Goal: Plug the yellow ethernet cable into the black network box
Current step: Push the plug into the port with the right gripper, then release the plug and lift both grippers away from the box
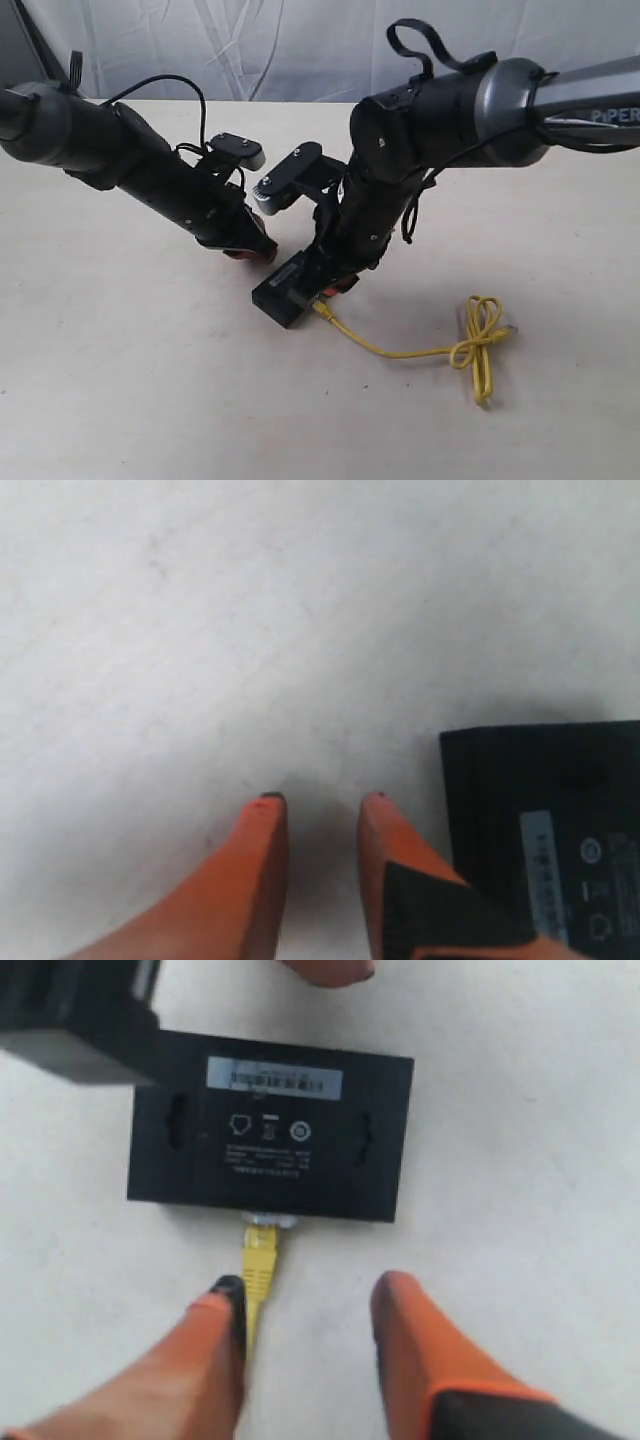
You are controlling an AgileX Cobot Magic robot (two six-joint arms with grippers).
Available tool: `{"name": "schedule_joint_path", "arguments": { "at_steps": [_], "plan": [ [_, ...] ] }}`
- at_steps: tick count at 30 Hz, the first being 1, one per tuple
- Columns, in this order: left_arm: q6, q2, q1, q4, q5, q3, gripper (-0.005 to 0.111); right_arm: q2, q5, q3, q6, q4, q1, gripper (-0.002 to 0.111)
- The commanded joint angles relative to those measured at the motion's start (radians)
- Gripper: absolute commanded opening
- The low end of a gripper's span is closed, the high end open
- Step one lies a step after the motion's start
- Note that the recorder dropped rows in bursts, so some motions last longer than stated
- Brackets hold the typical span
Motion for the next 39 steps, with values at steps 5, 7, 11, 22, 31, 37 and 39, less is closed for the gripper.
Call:
{"name": "schedule_joint_path", "arguments": {
  "at_steps": [5, 7, 11, 22, 31, 37, 39],
  "plan": [
    [-0.202, -0.080, 0.103, 0.124, -0.025, 0.004, 0.000, -0.075, 0.116, -0.004, 0.003, -0.015, -0.144, 0.000],
    [-0.236, -0.114, 0.123, 0.151, 0.007, 0.004, 0.000, -0.090, 0.122, -0.004, 0.008, -0.019, -0.180, 0.000],
    [-0.388, -0.213, 0.157, 0.338, 0.142, 0.004, 0.000, -0.134, 0.163, -0.002, 0.027, -0.031, -0.281, 0.000],
    [-0.725, -0.572, 0.159, 0.732, 0.222, 0.008, 0.000, -0.390, 0.039, 0.218, 0.066, -0.042, -0.591, 0.000],
    [-0.751, -0.907, 0.159, 0.740, 0.052, 0.209, 0.000, -0.626, -0.040, 0.234, 0.139, -0.049, -0.712, 0.000],
    [-0.763, -1.114, 0.159, 0.766, -0.067, 0.324, 0.000, -0.804, -0.189, 0.316, 0.139, -0.039, -0.712, 0.000],
    [-0.763, -1.167, 0.159, 0.766, -0.077, 0.346, 0.000, -0.857, -0.228, 0.349, 0.139, -0.022, -0.712, 0.000]
  ]
}}
